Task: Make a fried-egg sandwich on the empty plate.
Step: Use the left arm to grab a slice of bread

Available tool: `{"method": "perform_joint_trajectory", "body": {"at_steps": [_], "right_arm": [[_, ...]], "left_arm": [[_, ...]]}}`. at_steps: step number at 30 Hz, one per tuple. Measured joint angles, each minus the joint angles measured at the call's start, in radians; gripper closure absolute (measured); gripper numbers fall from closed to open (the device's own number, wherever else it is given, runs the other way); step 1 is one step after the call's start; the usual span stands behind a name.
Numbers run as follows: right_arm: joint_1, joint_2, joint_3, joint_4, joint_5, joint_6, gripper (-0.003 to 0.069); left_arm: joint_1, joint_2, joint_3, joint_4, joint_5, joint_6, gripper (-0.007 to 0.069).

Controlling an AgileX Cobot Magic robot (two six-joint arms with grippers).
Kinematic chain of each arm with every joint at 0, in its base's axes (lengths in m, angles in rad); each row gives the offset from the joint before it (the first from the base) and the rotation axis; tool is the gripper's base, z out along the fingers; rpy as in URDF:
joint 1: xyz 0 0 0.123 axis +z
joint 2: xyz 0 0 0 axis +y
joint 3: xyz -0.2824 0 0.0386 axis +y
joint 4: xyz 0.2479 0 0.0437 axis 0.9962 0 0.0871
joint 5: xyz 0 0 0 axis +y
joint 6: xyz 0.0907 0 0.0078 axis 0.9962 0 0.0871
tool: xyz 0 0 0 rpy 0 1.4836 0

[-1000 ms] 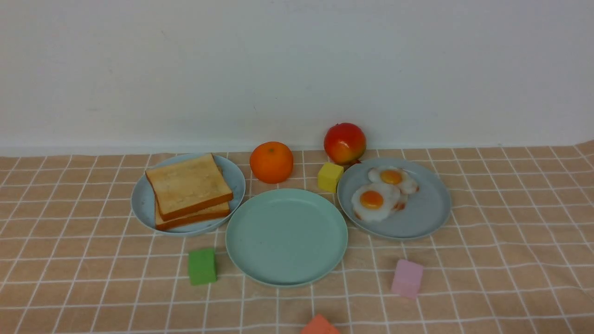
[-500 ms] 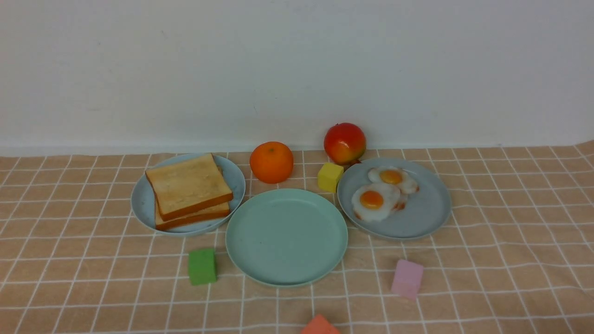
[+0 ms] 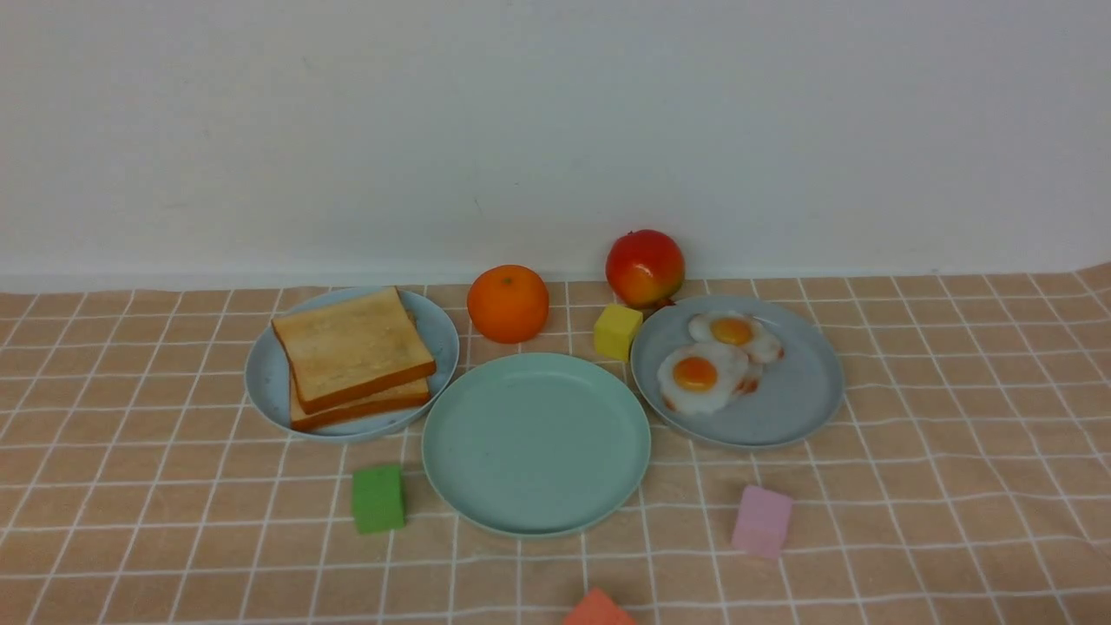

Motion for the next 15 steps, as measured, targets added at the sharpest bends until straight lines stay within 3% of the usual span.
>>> {"method": "perform_joint_trajectory", "body": {"at_steps": [7,15], "right_arm": [[0.0,0.0,0.0,-0.033,-0.011,0.0,0.0418],[0.0,0.0,0.011,-0.033,-0.185,0.003,0.0418]], "left_arm": [[0.0,0.0,0.0,0.0,0.0,0.0,0.0386],[0.0,0.0,0.0,0.002,-0.046,0.0,0.0386]]}}
